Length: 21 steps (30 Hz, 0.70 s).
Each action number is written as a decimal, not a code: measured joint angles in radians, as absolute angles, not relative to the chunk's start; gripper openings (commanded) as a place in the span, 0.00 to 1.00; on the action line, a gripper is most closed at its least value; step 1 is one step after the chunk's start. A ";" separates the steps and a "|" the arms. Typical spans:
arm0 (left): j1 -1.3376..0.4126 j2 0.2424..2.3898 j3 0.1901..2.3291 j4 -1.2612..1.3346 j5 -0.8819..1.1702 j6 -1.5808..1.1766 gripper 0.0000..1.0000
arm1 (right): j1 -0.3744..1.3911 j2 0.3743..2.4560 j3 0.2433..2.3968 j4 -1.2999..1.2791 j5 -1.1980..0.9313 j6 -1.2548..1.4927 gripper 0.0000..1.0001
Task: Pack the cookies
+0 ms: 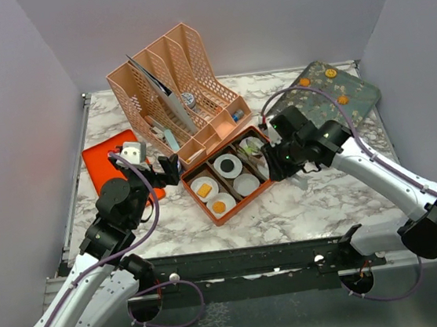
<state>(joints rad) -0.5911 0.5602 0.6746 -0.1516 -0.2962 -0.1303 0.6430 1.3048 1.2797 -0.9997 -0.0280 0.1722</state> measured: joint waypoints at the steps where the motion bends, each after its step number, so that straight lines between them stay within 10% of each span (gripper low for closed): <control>1: -0.591 0.561 0.675 -0.152 -0.296 -0.130 0.99 | 0.672 1.305 1.272 -1.005 -0.027 0.181 0.21; 21: -0.590 0.569 0.675 -0.152 -0.296 -0.130 0.99 | 0.830 1.297 1.154 -1.049 -0.023 0.281 0.24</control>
